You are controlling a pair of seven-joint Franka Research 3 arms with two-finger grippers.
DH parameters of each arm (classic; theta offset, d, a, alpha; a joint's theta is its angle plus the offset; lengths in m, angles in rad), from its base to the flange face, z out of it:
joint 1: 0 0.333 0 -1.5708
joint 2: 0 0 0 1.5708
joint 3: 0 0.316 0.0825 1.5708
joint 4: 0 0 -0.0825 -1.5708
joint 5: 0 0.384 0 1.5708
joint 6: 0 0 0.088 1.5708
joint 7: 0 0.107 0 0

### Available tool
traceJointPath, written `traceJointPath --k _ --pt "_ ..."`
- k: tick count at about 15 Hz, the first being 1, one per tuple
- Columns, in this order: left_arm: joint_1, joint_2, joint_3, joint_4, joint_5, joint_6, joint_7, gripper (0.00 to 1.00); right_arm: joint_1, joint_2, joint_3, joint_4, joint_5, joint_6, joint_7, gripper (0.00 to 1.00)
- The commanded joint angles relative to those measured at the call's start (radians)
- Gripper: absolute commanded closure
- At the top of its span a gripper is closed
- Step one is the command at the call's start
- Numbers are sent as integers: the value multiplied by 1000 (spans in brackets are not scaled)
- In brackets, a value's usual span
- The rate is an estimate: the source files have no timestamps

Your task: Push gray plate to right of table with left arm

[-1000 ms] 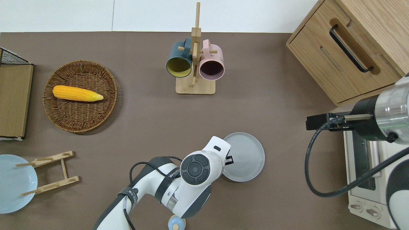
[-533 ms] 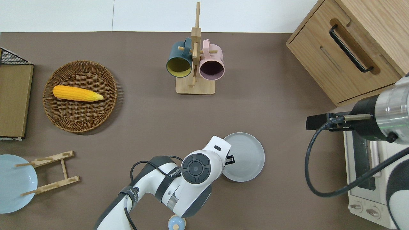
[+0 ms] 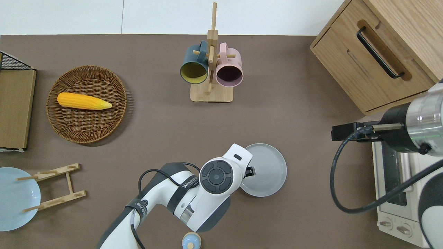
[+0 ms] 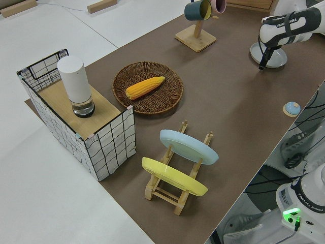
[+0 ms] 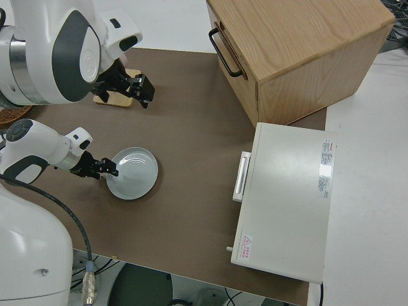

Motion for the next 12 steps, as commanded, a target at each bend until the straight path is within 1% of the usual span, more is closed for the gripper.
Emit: traceJointPath --k 1,2,5,9,12 --pt "39 -44 10 10 42 -84 91 11 -6 6 4 14 16 -5 2 5" --pt "45 -60 11 10 42 -113 127 11 -6 6 4 14 16 -5 2 5" --pt "114 -116 10 10 42 -210 248 11 -6 6 3 14 16 -5 2 7" --pt "242 -211 11 10 28 -343 415 9 -6 6 4 14 16 -5 2 5" --pt "308 -255 13 10 29 -393 473 11 -6 6 4 14 16 -5 2 5"
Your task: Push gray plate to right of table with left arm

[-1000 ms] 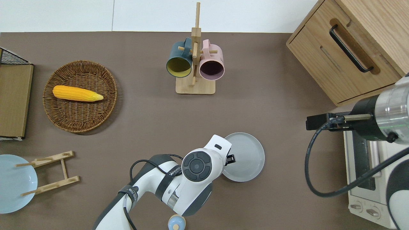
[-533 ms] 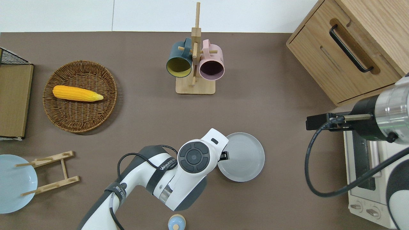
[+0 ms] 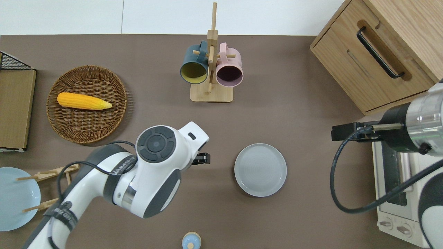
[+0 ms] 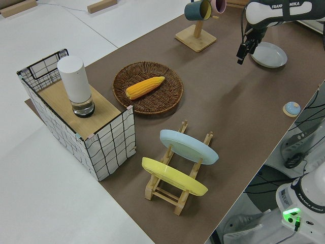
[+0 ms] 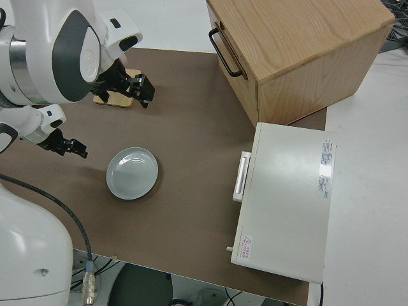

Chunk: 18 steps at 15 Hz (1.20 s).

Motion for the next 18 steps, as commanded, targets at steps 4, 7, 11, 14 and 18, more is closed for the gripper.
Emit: traceJointPath --k 4,7,11,14,18 --pt "170 -113 -4 -12 8 -131 201 9 -6 6 4 14 16 -5 2 5" --pt "233 -147 -4 -12 8 -161 271 9 -6 6 4 14 16 -5 2 5" --pt "309 -191 8 8 6 -217 363 9 -6 6 4 14 16 -5 2 5" --pt "315 -204 63 87 5 -327 415 9 -6 6 4 14 16 -5 2 5" --pt "316 -231 122 157 -12 -425 461 9 -6 6 4 14 16 -5 2 5"
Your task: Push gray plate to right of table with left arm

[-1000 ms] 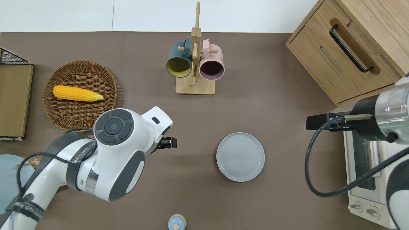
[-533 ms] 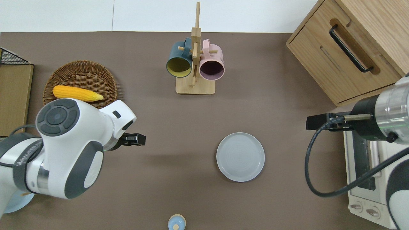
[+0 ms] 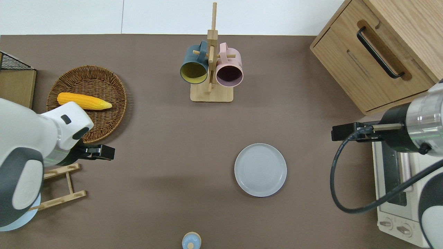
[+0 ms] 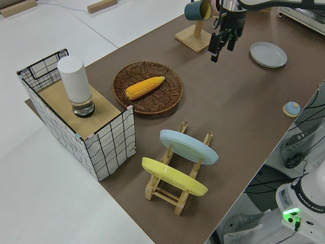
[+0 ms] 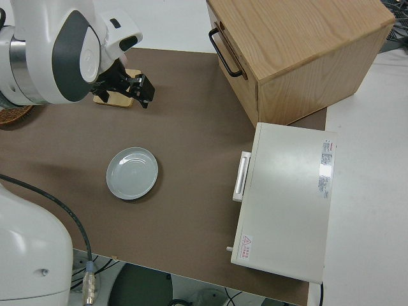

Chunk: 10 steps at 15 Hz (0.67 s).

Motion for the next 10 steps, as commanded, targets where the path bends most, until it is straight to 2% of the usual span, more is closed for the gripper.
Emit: traceJointPath --k 1,4,10 --pt "8 -39 29 42 -14 -69 31 9 -6 6 3 14 16 -5 2 5" --pt "8 -79 51 59 -34 -106 31 9 -6 6 3 14 16 -5 2 5" --pt "8 -83 63 180 -40 -224 31 9 -6 6 4 14 16 -5 2 5"
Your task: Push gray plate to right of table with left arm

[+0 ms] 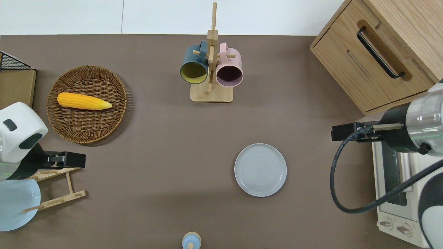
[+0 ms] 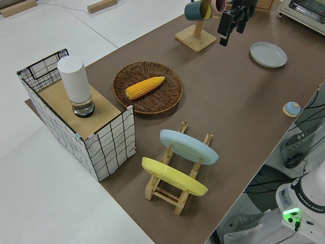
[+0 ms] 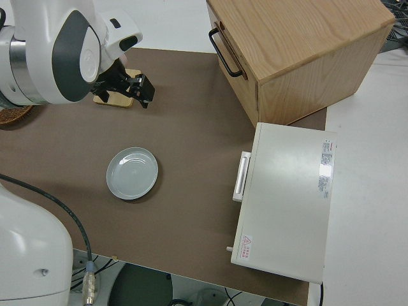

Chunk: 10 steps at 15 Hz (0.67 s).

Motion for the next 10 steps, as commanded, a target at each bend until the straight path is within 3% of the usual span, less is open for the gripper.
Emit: traceJointPath --k 1,4,10 --pt "8 3 6 92 -17 -88 15 9 -6 6 3 14 16 -5 2 5" --pt "7 2 32 115 -20 -96 12 7 -6 6 4 14 16 -5 2 5" --pt "-4 2 16 117 -6 -91 8 7 -6 6 4 14 16 -5 2 5"
